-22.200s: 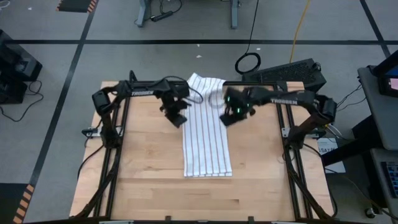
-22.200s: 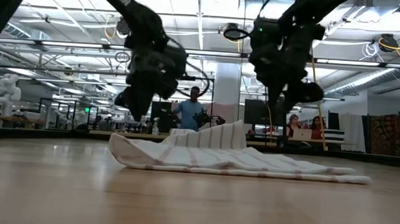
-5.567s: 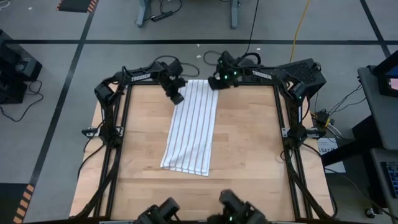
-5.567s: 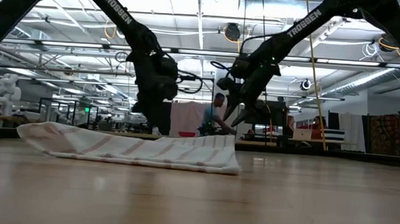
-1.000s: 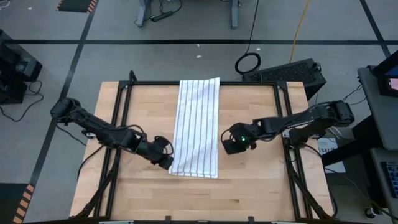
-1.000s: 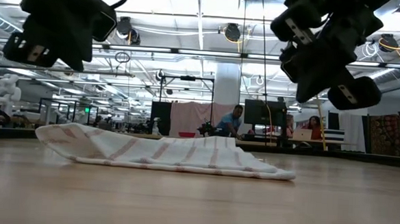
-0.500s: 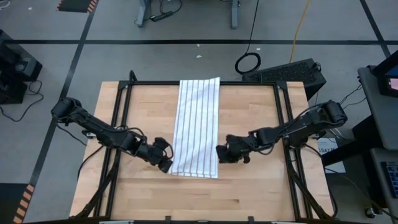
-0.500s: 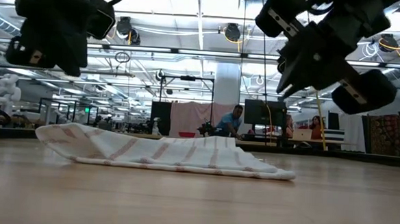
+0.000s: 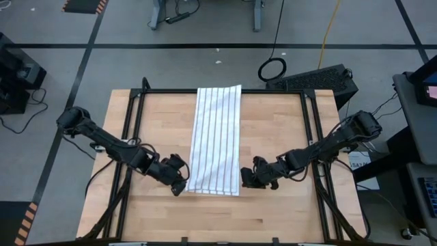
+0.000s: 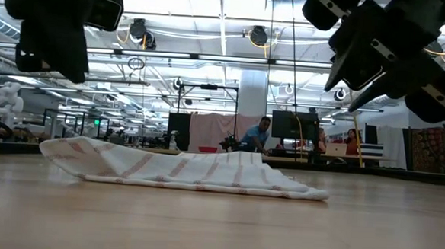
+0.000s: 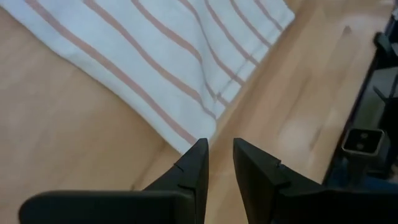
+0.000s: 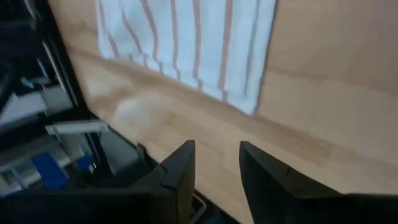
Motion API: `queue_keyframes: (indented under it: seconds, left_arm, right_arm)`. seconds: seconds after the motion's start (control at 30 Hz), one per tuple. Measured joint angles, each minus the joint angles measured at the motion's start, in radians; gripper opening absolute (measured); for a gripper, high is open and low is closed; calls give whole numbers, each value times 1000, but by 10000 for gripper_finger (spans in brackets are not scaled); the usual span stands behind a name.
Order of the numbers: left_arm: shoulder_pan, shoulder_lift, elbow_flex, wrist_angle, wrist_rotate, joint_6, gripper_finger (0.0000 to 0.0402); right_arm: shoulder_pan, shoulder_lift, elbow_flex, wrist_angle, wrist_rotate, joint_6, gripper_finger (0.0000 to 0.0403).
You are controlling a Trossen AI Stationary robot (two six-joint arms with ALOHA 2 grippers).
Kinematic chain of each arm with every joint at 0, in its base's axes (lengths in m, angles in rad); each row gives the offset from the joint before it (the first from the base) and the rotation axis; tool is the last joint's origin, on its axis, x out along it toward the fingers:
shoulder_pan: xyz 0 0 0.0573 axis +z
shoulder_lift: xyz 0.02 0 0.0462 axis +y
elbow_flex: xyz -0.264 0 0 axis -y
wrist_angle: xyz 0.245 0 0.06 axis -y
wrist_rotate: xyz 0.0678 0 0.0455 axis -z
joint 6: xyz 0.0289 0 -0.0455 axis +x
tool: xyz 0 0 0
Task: Roll towel into tight, uniform cylinder
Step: Fold the white brown kitchen towel
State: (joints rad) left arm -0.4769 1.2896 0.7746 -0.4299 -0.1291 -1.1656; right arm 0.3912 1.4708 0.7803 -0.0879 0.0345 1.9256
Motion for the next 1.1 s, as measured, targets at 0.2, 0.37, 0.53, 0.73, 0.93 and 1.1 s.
queue_keyframes:
  seconds: [0.2,0.37,0.53,0.73,0.93,1.1]
  left_arm:
    - [-52,0,0,11,-22,-33,80]
    - [-74,0,0,-1,-83,-60,80]
    - [-102,0,0,2,-108,-85,80]
    - [-128,0,0,2,-135,-97,80]
    - [-146,0,0,-1,-140,-127,80]
    - [-154,0,0,-6,-173,-136,80]
  right_arm:
    - [-11,22,0,4,43,23,116]
    - [-10,88,0,73,44,24,116]
    - [-10,175,1,242,46,21,116]
    - [-10,260,11,290,45,36,116]
    - [-10,270,17,284,39,34,116]
    - [-7,271,18,234,11,37,116]
